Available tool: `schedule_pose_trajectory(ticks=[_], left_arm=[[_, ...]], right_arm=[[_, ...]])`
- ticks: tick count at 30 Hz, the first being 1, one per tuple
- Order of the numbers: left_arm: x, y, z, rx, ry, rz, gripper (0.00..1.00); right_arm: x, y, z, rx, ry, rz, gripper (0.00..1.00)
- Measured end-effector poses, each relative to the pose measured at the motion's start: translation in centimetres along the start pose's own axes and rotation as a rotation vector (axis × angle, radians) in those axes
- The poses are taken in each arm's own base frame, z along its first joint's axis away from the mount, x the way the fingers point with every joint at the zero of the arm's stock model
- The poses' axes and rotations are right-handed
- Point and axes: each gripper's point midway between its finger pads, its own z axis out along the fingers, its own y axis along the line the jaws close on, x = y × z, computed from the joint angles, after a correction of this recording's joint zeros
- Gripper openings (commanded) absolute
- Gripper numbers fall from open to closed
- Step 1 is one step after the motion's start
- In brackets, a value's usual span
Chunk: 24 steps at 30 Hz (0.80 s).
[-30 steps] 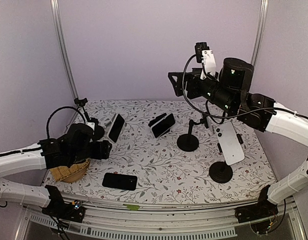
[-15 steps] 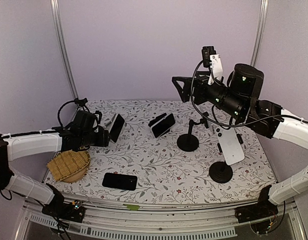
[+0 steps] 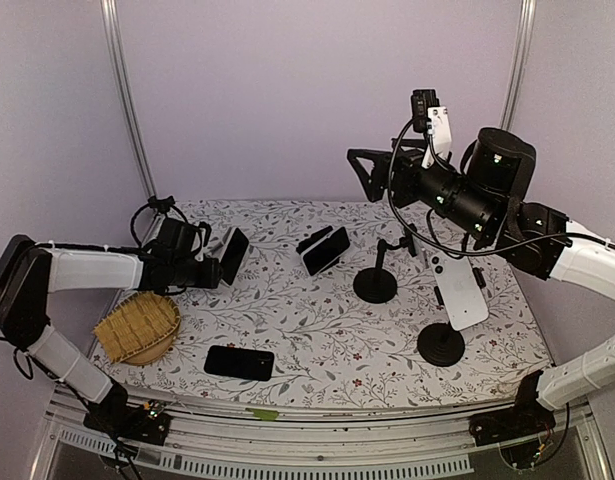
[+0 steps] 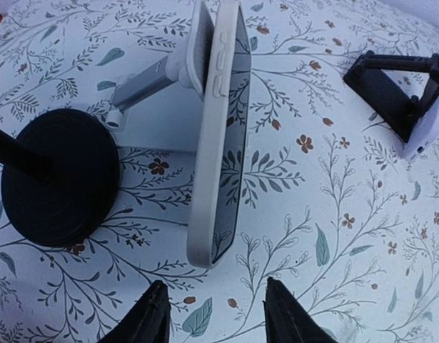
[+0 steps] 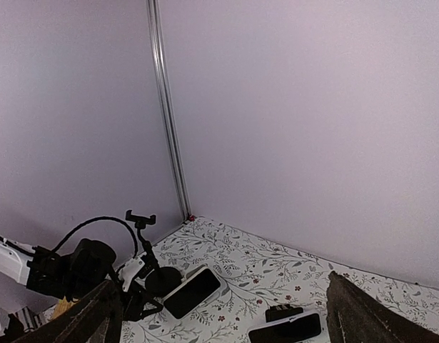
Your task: Remove the phone from the phone stand
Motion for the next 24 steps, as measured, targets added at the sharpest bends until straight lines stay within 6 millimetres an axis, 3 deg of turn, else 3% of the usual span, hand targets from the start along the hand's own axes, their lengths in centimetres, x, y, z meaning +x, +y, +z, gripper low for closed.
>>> schedule_pose_trajectory(ticks=[8,24], left_arm=[[-0.2,0.0,1.7,0.014,0.009,0.002,0.36],[-1.0,0.2,3.4,0.005,0.010,-0.004,0.33]], right_arm=[[0.8,0.2,0.5,-0.005,0.019,-0.006,0.99],[0.9,0.5,0.6,-0.020,0.022,-0.006,0.99]])
